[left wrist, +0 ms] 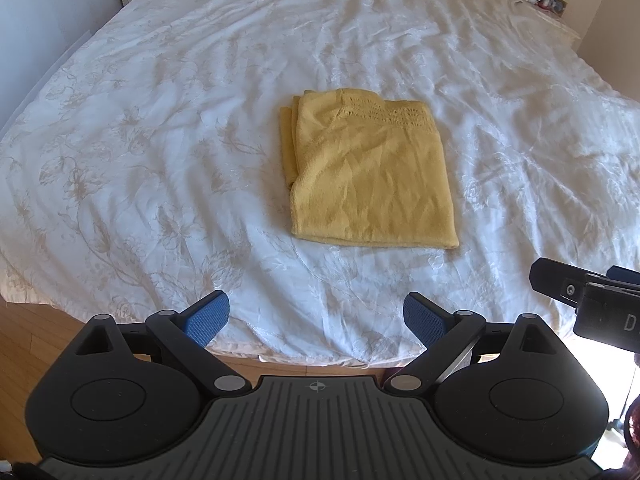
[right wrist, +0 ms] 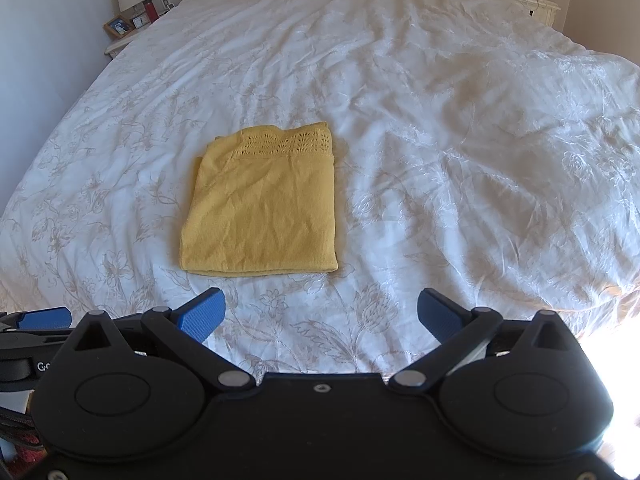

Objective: Fold small clothes

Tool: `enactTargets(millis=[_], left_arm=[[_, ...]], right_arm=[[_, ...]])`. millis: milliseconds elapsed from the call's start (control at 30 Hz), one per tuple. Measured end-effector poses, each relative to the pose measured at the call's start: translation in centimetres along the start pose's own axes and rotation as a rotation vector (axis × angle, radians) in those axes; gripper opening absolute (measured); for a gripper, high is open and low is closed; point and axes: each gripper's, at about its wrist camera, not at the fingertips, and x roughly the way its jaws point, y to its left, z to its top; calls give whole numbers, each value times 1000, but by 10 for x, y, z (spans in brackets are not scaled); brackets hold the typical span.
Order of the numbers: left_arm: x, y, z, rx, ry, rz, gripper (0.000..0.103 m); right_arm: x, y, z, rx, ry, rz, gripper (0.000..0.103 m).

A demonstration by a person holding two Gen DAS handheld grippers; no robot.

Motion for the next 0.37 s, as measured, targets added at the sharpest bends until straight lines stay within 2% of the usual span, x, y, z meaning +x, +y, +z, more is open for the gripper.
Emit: enactTargets(millis=[367], left_arm=[[5, 2, 3, 5, 7, -9, 95]], right_arm=[[8, 2, 2, 17, 16, 1, 102]])
